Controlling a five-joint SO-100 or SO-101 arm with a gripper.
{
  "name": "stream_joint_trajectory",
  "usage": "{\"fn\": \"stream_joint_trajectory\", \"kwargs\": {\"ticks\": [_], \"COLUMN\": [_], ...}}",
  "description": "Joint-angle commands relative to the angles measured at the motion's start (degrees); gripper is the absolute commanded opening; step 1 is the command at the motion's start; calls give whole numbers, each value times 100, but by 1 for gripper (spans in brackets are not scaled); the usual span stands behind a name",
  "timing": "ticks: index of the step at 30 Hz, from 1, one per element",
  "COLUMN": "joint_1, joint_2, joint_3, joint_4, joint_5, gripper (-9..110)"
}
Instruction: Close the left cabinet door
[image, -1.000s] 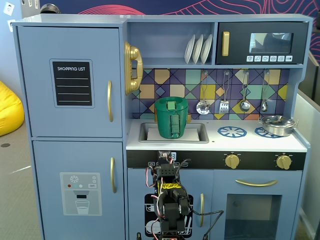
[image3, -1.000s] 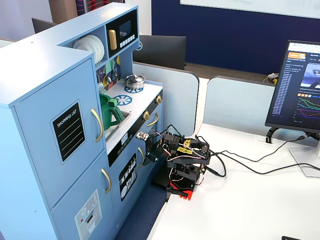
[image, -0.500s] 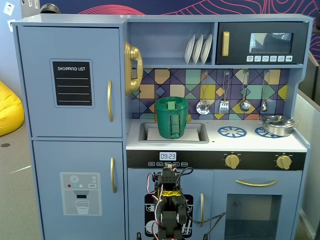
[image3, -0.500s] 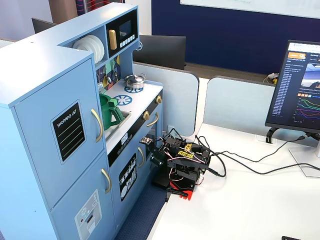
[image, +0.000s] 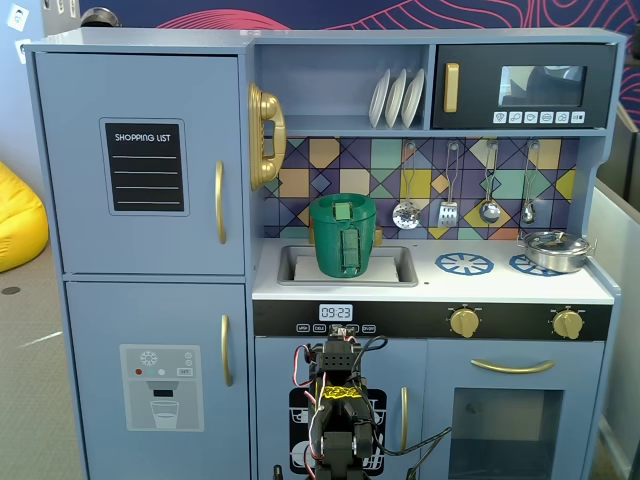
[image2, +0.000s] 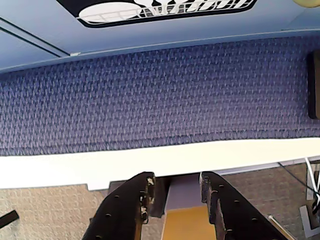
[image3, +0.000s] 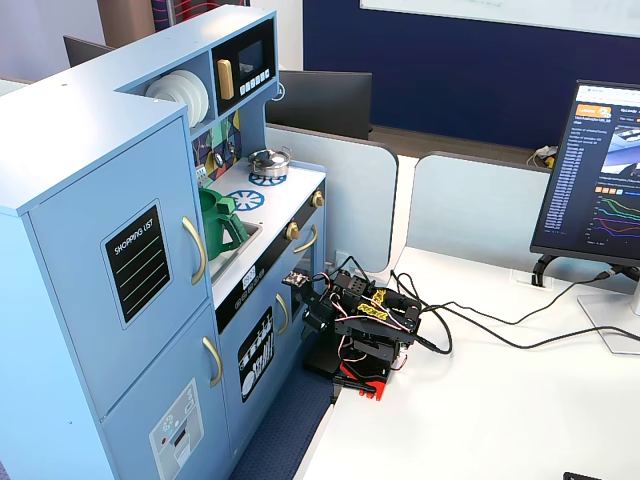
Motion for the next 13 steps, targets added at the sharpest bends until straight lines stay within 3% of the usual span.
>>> {"fn": "stream_joint_trajectory", "kwargs": {"ticks": [1,13], "joint_1": [35,35], "joint_2": [0,0], "joint_3": [0,0], "joint_4": [1037,1037], "joint_5": [167,167], "gripper": [3,5]}}
